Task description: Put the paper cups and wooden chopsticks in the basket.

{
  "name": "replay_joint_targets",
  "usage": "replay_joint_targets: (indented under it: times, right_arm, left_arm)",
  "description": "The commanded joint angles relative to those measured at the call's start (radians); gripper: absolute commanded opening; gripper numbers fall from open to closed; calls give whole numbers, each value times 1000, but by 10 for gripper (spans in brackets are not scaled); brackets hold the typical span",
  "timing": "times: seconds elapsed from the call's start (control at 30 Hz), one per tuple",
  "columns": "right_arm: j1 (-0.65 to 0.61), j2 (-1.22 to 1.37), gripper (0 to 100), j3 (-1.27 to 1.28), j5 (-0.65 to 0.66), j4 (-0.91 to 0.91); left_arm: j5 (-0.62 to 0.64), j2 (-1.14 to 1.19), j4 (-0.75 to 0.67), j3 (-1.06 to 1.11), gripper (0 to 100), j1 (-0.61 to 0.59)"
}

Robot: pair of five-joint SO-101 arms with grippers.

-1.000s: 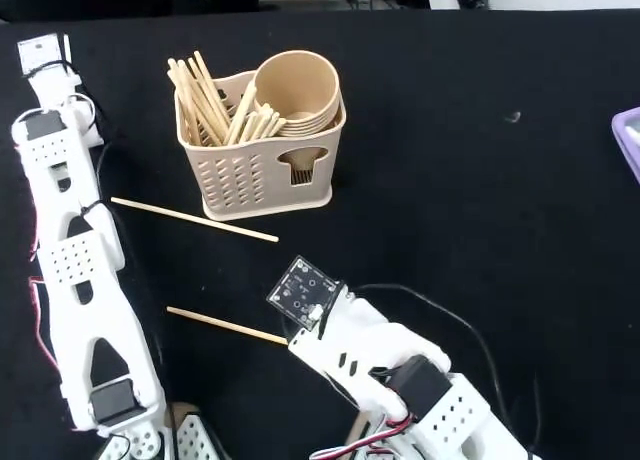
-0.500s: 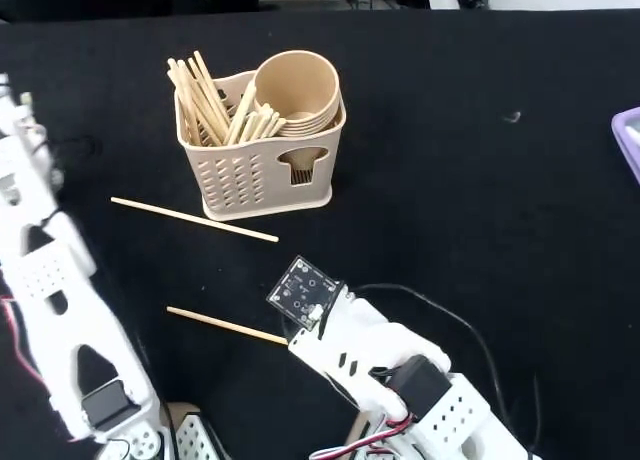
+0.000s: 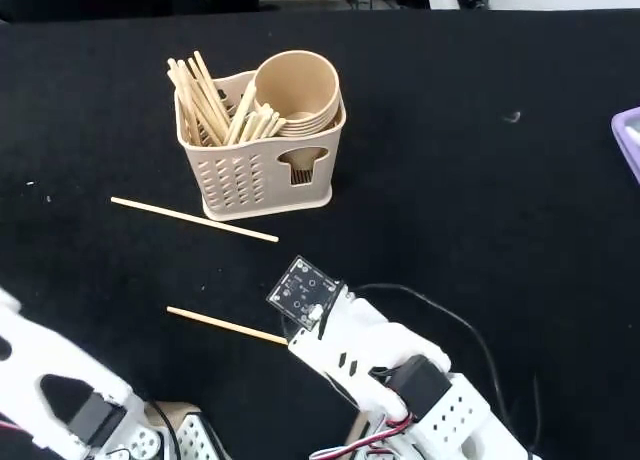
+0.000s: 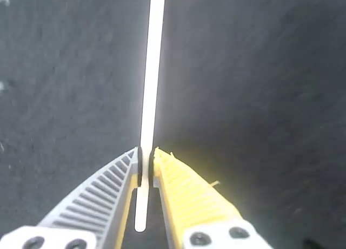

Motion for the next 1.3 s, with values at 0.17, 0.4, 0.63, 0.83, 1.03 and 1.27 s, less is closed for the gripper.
replay_joint_targets:
  times: [0.17, 0.4, 0.63, 0.83, 1.03, 1.27]
  right_arm:
    - [-8, -19, 155, -7, 9, -25]
    - [-8, -19, 155, -5, 9, -21]
    - [-8, -19, 155, -4, 9, -20]
    - [-8, -19, 155, 1, 9, -20]
    - [-8, -19, 155, 5, 9, -20]
    - [-8, -19, 155, 7, 9, -20]
  left_arm:
    - [-101, -331, 11, 501, 29, -116]
    - [-249, -810, 3, 1251, 30, -85]
    - [-305, -1277, -293, 1871, 30, -71]
    - [-370, -1556, -514, 2233, 30, -27]
    - [-413, -1633, -499, 2295, 193, 28]
    - [-359, -1633, -620, 2259, 234, 131]
